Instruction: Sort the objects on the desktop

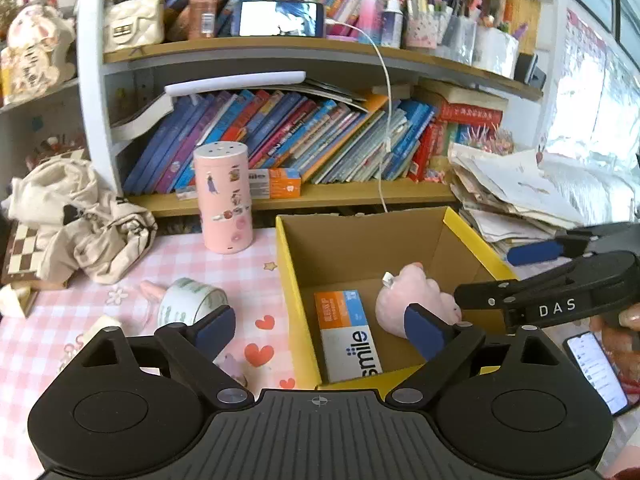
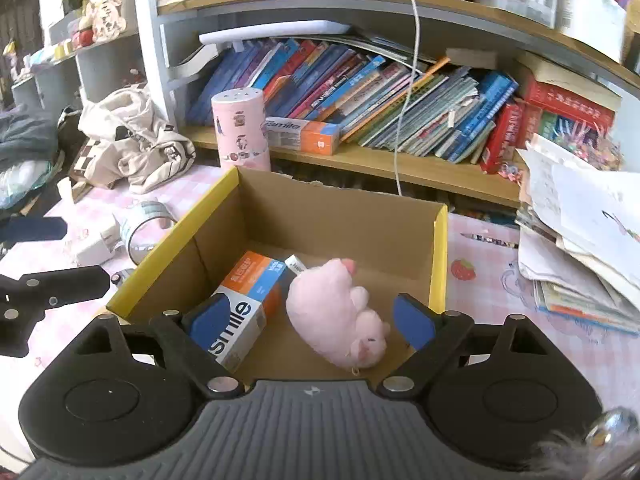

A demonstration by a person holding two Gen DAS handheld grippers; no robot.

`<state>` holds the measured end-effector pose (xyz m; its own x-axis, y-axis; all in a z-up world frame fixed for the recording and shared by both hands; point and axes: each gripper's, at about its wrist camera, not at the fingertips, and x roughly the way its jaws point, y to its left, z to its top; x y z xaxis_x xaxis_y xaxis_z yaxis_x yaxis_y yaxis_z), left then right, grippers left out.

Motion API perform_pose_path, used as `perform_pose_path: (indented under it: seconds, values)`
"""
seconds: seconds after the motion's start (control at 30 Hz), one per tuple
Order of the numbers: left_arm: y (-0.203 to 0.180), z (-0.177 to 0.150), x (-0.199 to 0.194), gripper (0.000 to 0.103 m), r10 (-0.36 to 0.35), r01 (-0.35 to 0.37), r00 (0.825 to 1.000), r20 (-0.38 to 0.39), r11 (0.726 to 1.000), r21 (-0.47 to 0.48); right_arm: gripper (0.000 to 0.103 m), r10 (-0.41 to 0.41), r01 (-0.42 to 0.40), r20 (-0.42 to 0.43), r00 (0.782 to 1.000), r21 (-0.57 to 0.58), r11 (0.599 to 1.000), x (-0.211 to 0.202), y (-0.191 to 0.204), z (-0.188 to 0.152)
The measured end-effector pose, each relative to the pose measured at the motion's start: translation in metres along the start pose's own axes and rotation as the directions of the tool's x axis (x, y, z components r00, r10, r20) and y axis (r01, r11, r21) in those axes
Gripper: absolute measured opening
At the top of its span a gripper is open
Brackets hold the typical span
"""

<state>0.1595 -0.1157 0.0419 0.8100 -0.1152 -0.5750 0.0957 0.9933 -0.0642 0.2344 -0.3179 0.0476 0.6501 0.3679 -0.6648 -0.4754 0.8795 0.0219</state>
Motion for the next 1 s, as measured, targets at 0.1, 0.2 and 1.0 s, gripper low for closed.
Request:
perform_pose_path:
  seconds: [0.1, 0.2, 1.0]
  values:
    - [0.003, -0.005, -0.003, 0.094, 0.005, -0.005, 1.000, -0.002, 1.000, -0.010, 0.089, -0.029, 0.029, 0.019, 0.999, 0.019, 0.999, -0.008, 0.005, -0.008]
    - [0.007, -0.010, -0.006, 0.094, 0.000, 0.000, 1.000, -0.002, 1.000, -0.021, 0.089, -0.052, 0.050, 0.035, 0.998, 0.047, 0.998, -0.017, 0.011, -0.017]
    - [0.072, -0.057, -0.050, 0.094, -0.042, 0.043, 0.996, -0.077, 0.999, 0.005, 0.087, -0.171, 0.178, -0.052, 0.984, 0.186, 0.966, -0.032, 0.122, -0.085]
